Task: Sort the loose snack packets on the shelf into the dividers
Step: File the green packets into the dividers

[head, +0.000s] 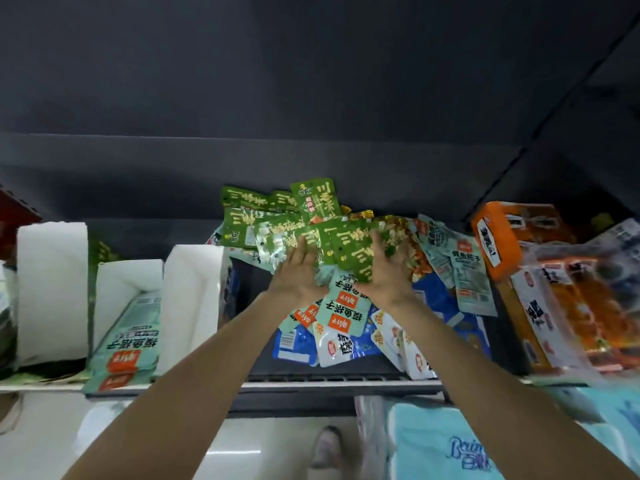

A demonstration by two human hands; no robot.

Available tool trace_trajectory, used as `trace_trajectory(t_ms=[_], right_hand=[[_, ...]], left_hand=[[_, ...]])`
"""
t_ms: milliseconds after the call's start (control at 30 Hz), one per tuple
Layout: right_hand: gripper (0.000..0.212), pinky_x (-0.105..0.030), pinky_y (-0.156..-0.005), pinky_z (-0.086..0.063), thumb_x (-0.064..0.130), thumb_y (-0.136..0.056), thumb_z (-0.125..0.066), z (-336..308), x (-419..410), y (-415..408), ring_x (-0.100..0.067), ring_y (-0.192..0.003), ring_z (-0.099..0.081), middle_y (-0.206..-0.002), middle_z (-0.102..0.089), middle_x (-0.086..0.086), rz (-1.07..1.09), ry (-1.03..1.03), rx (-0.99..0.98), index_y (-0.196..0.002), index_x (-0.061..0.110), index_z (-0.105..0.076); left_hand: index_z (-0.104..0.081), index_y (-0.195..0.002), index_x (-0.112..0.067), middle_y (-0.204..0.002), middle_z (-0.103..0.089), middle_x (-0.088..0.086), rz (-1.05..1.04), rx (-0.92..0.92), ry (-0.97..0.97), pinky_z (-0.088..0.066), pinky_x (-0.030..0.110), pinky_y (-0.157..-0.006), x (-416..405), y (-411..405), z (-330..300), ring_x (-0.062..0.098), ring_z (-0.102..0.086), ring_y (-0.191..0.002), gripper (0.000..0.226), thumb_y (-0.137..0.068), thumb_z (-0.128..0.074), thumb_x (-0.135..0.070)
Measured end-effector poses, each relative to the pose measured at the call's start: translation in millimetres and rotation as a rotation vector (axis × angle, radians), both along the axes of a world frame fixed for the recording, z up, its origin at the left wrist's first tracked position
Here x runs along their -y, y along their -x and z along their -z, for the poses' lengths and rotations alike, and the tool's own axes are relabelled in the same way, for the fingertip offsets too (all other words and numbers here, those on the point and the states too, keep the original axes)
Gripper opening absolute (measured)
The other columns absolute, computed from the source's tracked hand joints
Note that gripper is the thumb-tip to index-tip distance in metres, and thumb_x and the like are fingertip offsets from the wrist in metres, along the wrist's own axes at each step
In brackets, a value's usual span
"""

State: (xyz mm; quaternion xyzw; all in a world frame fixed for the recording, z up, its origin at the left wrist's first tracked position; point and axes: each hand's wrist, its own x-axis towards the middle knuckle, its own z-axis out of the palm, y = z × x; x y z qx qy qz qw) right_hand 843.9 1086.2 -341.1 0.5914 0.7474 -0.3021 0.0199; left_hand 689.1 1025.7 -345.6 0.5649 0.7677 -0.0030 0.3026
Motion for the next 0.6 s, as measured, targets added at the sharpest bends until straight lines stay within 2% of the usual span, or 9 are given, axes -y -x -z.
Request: trace_trajectory(t_ms=[33, 100, 133, 167, 267, 367, 433, 500, 600], right_hand=[[0.102, -0.056, -0.112, -0.024, 0.028, -0.082, -0.07, -0.7, 0.8, 3.5, -0.045, -0.141, 0.007, -0.15, 0.017, -0.029, 0.013, -0.021, 0.001, -0.148, 0.029, 0.007], [0.066, -0.054, -0.096, -0.045, 0.026, -0.086, -0.064, -7.2, -0.1, 7.9, -0.046, -0.129, -0.037, -0.14, -0.031, -0.034, 0.013, -0.108, -0.034, -0.14, 0.012, -0.029], [0.039, -0.045, -0.083, -0.054, 0.022, -0.089, -0.06, -13.1, -1.2, 8.3, -0.038, -0.106, -0.057, -0.118, -0.054, -0.028, -0.013, -0.173, -0.081, -0.12, 0.003, -0.047], [0.019, -0.035, -0.07, -0.054, 0.018, -0.091, -0.057, -20.9, -2.2, 8.4, -0.03, -0.083, -0.062, -0.096, -0.062, -0.019, -0.038, -0.218, -0.106, -0.099, 0.0, -0.055], [0.019, -0.025, -0.054, -0.036, 0.013, -0.093, -0.052, -42.5, -6.0, 5.2, -0.017, -0.06, -0.052, -0.072, -0.056, -0.008, -0.03, -0.268, -0.168, -0.075, 0.006, -0.052], [0.021, -0.025, -0.055, -0.039, 0.018, -0.091, -0.054, -58.3, -9.1, 8.8, -0.012, -0.06, -0.053, -0.066, -0.053, 0.0, 0.078, -0.193, -0.377, -0.072, 0.01, -0.051], [0.021, -0.034, -0.069, -0.055, 0.019, -0.091, -0.054, -71.0, -6.5, 13.4, -0.019, -0.072, -0.062, -0.072, -0.059, -0.002, 0.195, -0.049, -0.633, -0.071, 0.013, -0.052], [0.019, -0.031, -0.074, -0.058, 0.021, -0.095, -0.052, -86.9, -0.1, 18.6, -0.018, -0.088, -0.063, -0.088, -0.061, -0.005, 0.237, 0.166, -0.924, -0.081, 0.008, -0.056], [0.026, -0.028, -0.084, -0.054, 0.028, -0.094, -0.052, -101.7, 10.6, 25.1, -0.013, -0.108, -0.056, -0.117, -0.052, 0.003, 0.072, 0.143, -0.93, -0.114, 0.011, -0.054]], left_hand=[[-0.001, -0.151, -0.02, -0.157, 0.019, 0.001, -0.023, -0.001, -0.029, -0.012, 0.04, -0.119, 0.3, -2.1, -0.4, 0.024, 0.002, -0.146, 0.083, -0.091, -0.054, -0.042], [-0.021, -0.149, -0.017, -0.159, 0.003, 0.003, -0.075, 0.046, -0.171, -0.019, 0.038, -0.118, 0.3, -5.7, -2.9, 0.024, -0.012, -0.145, 0.071, -0.091, -0.058, -0.031], [-0.03, -0.145, -0.015, -0.158, -0.007, 0.004, -0.07, 0.082, -0.258, -0.021, 0.034, -0.117, -0.3, -7.6, -4.6, 0.024, -0.019, -0.143, 0.064, -0.09, -0.06, -0.022], [-0.035, -0.143, -0.013, -0.156, -0.016, 0.005, -0.035, 0.114, -0.324, -0.021, 0.028, -0.116, -0.7, -10.7, -7.2, 0.024, -0.024, -0.141, 0.059, -0.089, -0.061, -0.012], [-0.034, -0.142, -0.009, -0.15, -0.029, 0.006, 0.1, 0.254, -0.323, -0.017, 0.011, -0.106, 1.0, -26.9, -17.4, 0.022, -0.034, -0.136, 0.067, -0.083, -0.066, -0.005], [-0.027, -0.144, -0.007, -0.143, -0.041, 0.008, 0.042, 0.359, -0.288, -0.032, 0.018, -0.102, 3.9, -42.8, -29.4, 0.022, -0.044, -0.128, 0.083, -0.078, -0.075, -0.022], [-0.038, -0.137, -0.004, -0.129, -0.056, 0.011, -0.069, 0.398, -0.413, -0.04, 0.011, -0.086, 5.6, -43.7, -40.8, 0.021, -0.057, -0.111, 0.065, -0.084, -0.07, -0.021], [-0.052, -0.119, -0.005, -0.106, -0.067, 0.013, -0.171, 0.408, -0.556, -0.047, 0.011, -0.067, 9.6, -34.3, -55.7, 0.02, -0.063, -0.084, 0.03, -0.091, -0.059, -0.014], [-0.057, -0.094, -0.006, -0.079, -0.067, 0.015, -0.282, 0.397, -0.623, -0.052, 0.034, -0.06, 25.3, -4.6, -77.9, 0.03, -0.063, -0.068, 0.009, -0.096, -0.051, -0.012]])
